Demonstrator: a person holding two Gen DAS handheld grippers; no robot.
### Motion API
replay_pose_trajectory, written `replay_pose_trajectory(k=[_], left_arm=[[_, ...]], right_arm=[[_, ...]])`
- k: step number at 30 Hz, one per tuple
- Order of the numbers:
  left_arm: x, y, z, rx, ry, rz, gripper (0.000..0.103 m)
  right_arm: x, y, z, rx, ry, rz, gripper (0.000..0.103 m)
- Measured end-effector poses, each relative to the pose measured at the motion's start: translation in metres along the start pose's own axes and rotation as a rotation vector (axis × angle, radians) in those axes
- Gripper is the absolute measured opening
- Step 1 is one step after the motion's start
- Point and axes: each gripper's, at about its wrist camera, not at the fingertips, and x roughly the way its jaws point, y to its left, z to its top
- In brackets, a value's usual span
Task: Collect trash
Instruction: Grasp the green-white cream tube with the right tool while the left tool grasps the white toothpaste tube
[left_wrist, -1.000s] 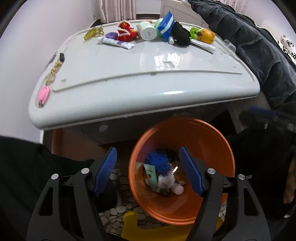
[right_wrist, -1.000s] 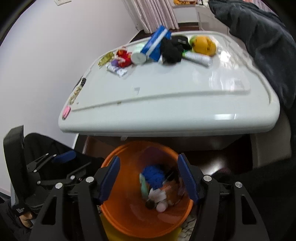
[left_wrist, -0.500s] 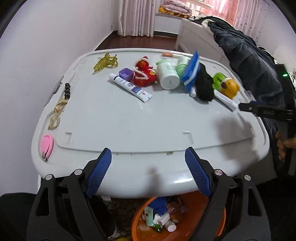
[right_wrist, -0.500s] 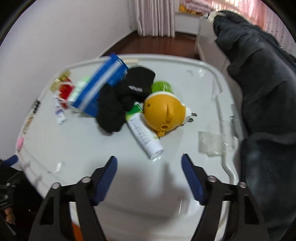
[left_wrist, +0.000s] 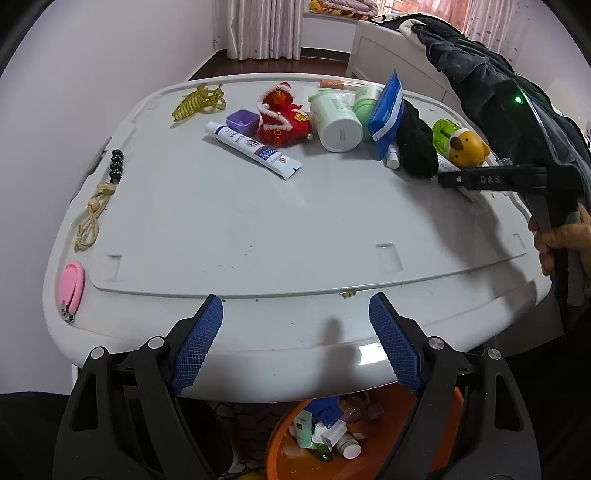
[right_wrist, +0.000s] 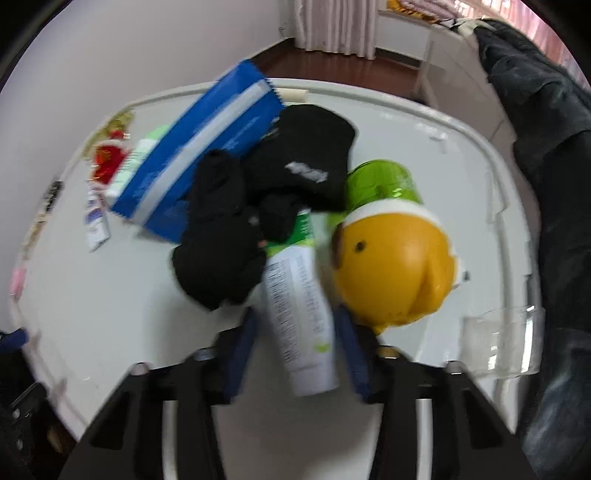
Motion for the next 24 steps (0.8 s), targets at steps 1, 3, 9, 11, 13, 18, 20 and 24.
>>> replay_pose_trajectory(k=[1,3,9,11,13,18,20,24], left_arm=[[-0.001,0.0,0.0,0.001,-0.004,0.002,0.08],[-0.003,0.002,0.0,-0.003,-0.013,0.008,0.08],[-0.007,0.011,0.011,-0.058,-0.031,-0.013,0.08],[-0.003,0.012,0.027,-0.082,-0.048,0.006,0.08],[0.005,0.014,0.045,-0.115,-0.065,0.011,0.08],[0.047,0.025,0.095,-0.221,-0.06,0.126,0.08],[0.069,0.029,0.112,-0.247,-0.04,0.15,0.08],[0.105,0.044,0.128,-0.3,0.024,0.25,0.079]], right_arm=[[0.0,0.002,-0.001,-0.013,0.001,-0.018,0.032],[-0.003,0.013,-0.006,-0.067,-0.014,-0.091,0.031],[-0.032,0.004,-0.024,0.051,-0.031,0.017,0.031],[-0.051,0.003,-0.032,0.087,-0.073,0.054,0.031],[-0.072,0.001,-0.044,0.122,-0.126,0.085,0.031],[-0.098,-0.001,-0.057,0.182,-0.211,0.152,0.032],[-0.098,-0.001,-0.057,0.187,-0.22,0.16,0.032],[-0.091,-0.013,-0.055,0.221,-0.21,0.188,0.032]])
